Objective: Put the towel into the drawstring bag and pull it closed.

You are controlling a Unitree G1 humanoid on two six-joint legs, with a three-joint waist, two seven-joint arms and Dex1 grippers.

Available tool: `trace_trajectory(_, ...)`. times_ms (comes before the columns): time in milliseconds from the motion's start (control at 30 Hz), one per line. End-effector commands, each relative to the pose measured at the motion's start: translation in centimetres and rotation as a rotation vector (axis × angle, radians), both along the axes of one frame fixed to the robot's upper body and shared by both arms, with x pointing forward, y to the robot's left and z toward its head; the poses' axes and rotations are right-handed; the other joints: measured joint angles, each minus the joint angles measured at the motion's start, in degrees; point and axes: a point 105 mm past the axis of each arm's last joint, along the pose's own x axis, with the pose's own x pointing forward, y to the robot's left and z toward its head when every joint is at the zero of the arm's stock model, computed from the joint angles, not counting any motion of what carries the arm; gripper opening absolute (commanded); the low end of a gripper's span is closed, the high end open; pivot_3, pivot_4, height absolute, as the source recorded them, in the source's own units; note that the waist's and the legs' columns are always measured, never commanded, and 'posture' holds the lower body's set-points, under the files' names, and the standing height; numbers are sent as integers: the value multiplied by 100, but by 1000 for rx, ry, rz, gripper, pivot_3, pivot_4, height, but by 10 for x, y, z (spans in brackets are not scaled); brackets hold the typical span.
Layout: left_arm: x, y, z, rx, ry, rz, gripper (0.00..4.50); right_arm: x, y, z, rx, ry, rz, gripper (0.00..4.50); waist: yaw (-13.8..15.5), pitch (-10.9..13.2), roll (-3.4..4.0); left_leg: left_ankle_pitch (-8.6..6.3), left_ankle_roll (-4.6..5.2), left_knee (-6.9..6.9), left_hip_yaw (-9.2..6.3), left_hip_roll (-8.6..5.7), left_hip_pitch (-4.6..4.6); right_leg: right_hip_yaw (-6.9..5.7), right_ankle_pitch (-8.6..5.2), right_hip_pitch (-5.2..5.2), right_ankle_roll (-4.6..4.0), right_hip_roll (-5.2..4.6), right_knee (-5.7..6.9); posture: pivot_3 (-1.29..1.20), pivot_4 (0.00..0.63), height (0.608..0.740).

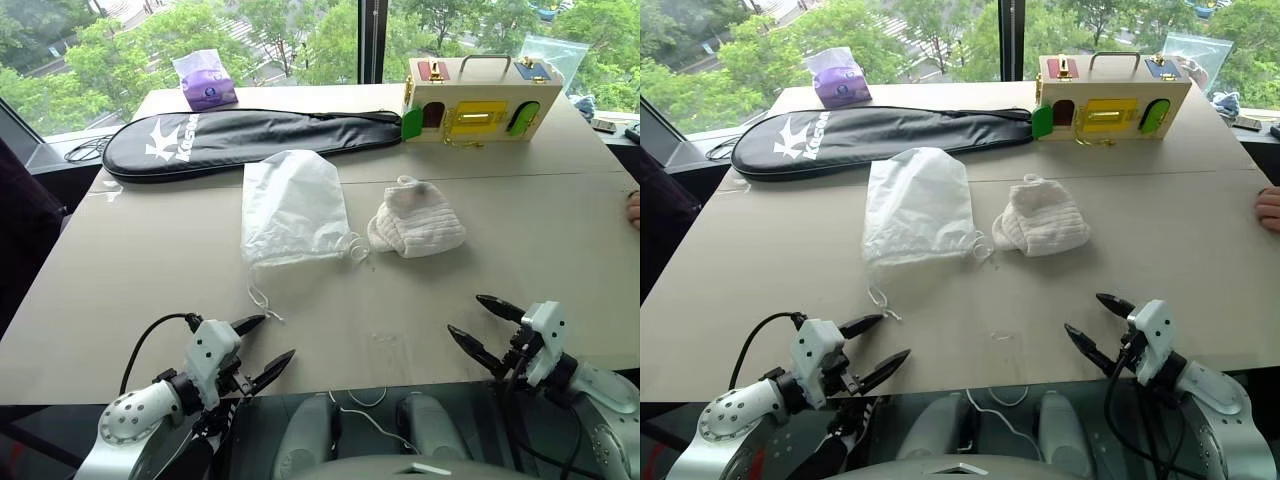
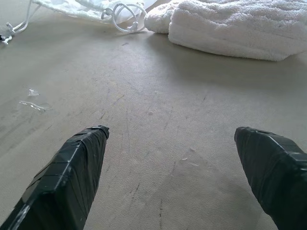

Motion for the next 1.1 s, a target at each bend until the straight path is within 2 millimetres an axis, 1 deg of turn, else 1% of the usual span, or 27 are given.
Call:
trace_trajectory(33, -13, -7, -7, -22, 86, -73, 4426, 0, 4, 14, -4, -69, 15, 4500, 0, 0, 0, 0, 0, 0, 0, 0, 0, 0, 0, 0, 0, 0, 0, 0, 150, 740)
trace_trajectory(133, -12, -11, -2, -61, 89, -123, 4426, 4, 4, 17, -7, -94, 3, 4500, -1, 2, -1, 0, 0, 0, 0, 0, 0, 0, -1, -1, 0, 0, 0, 0, 150, 740)
trace_trajectory(267, -10, -13, 0, -72, 83, -129, 4426, 4, 4, 17, -8, -99, 8, 4500, 10, 9, -13, 0, 0, 0, 0, -1, -2, -1, -1, -1, 0, -1, -1, 0, 150, 740)
trace_trajectory(533, -10, -15, 3, -89, 62, -130, 4426, 5, 7, 20, 0, -108, 17, 4500, 20, 9, -13, 0, 0, 0, -1, -2, -3, -2, 0, -1, 0, -1, -1, 0, 150, 740)
trace_trajectory(633, -7, -12, 11, -132, 38, -107, 4426, 3, 10, 21, 7, -99, 35, 4500, 20, 13, -19, 0, 0, 1, -1, -2, -4, -2, 0, -1, -1, -1, -1, 0, 150, 740)
trace_trajectory(733, 1, -1, 19, -166, 7, -73, 4426, 0, 15, 25, 12, -104, 52, 4500, 20, 20, -28, 0, 0, 1, -5, -2, -9, -5, 0, -5, -1, 0, -1, 0, 150, 740)
trace_trajectory(833, 13, 9, 31, -155, -48, -59, 4426, -2, 25, 36, 47, -123, 82, 4500, 24, 22, -30, 0, 0, 1, -10, -2, -12, -11, 0, -7, -1, 1, 0, 0, 150, 740)
trace_trajectory(900, 35, 12, 46, -104, -122, -35, 4426, -4, 41, 49, 102, -153, 121, 4500, 53, 23, -32, 1, 0, 4, -14, -2, -14, -16, 0, -7, -1, 4, 1, 0, 150, 740)
trace_trajectory(1000, 60, 9, 65, -43, -209, -49, 4426, -6, 55, 63, 153, -176, 144, 4500, 89, 23, -38, 1, 0, 11, -21, -2, -18, -21, 1, -5, -1, 30, 3, 0, 150, 740)
trace_trajectory(1033, 68, 9, 69, -7, -234, -70, 4426, -6, 60, 67, 162, -184, 153, 4500, 98, 23, -40, 1, 0, 12, -20, -2, -17, -18, 14, -4, -21, 32, 3, 0, 150, 740)
trace_trajectory(1100, 81, 8, 73, 78, -269, -115, 4426, -7, 69, 71, 168, -188, 170, 4500, 111, 24, -42, 1, 0, 12, -17, -4, -18, -16, 15, -4, -24, 36, 3, 0, 150, 740)
